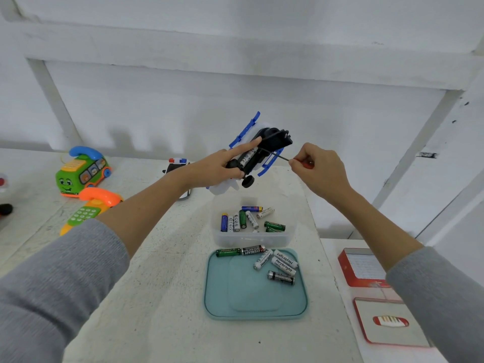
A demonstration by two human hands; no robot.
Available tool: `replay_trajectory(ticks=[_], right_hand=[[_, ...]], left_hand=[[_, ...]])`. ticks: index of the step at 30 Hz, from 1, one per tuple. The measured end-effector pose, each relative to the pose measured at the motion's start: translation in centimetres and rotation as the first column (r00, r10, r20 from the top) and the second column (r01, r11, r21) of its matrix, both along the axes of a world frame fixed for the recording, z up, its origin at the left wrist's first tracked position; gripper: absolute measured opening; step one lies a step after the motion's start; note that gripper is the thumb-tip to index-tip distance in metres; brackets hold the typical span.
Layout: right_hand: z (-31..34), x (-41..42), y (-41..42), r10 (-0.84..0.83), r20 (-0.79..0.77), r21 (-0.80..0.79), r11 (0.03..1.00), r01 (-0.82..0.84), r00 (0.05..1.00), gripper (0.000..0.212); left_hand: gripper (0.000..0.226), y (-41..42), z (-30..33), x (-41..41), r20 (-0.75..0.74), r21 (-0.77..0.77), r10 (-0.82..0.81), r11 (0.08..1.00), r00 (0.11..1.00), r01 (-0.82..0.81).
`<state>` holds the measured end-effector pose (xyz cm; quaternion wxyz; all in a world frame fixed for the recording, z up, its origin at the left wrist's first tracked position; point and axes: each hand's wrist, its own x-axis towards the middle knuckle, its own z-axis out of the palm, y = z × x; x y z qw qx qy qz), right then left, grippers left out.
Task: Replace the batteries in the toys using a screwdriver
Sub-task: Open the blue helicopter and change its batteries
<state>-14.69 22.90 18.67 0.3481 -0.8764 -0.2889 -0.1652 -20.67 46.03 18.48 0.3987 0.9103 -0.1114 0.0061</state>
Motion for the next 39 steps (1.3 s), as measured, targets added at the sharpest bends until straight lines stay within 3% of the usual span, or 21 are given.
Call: replay_trajectory(ticks=[8,14,19,23,31,39], right_hand=[[-0.2,0.3,-1.6,-0.032,-0.038,-0.017,0.999,0.031,0.999,0.012],[-0.8,0.0,-2.9,-0.053,-0.043,-0.131,0.990,0.047,0.998,0.013],[-1.7,-0.4,-3.4,-0.041,-0.012,-0.205,0.978,0.038,0.999,0.014],[-2.0,-1.1,-2.7,-0.044,0.013,-0.181,0.982,0.046,0.999,0.014],[-1.1,-2.7,0.7,0.053,0.147,-0.175,0.984,-0.026,0.988,0.019],[-0.2,-3.3,2.3,0.089,0.229,-0.257,0.966,-0.028,0.969,0.021]], left_hand=[[0.075,0.7,-0.8,1.7,0.047,0.163,-0.023,0.986,0.999,0.015],[0.072,0.5,-0.4,1.8,0.045,0.347,-0.005,0.938,0.999,-0.011],[0.071,0.3,-0.3,1.9,0.032,0.400,-0.012,0.917,0.999,-0.002],[0.071,0.6,-1.1,2.2,0.076,0.336,0.005,0.941,0.997,-0.031],[0.072,0.5,-2.4,1.4,0.234,-0.022,0.094,0.996,0.968,-0.092],[0.073,0.1,-2.2,0.7,0.299,-0.094,0.165,0.985,0.940,-0.143]])
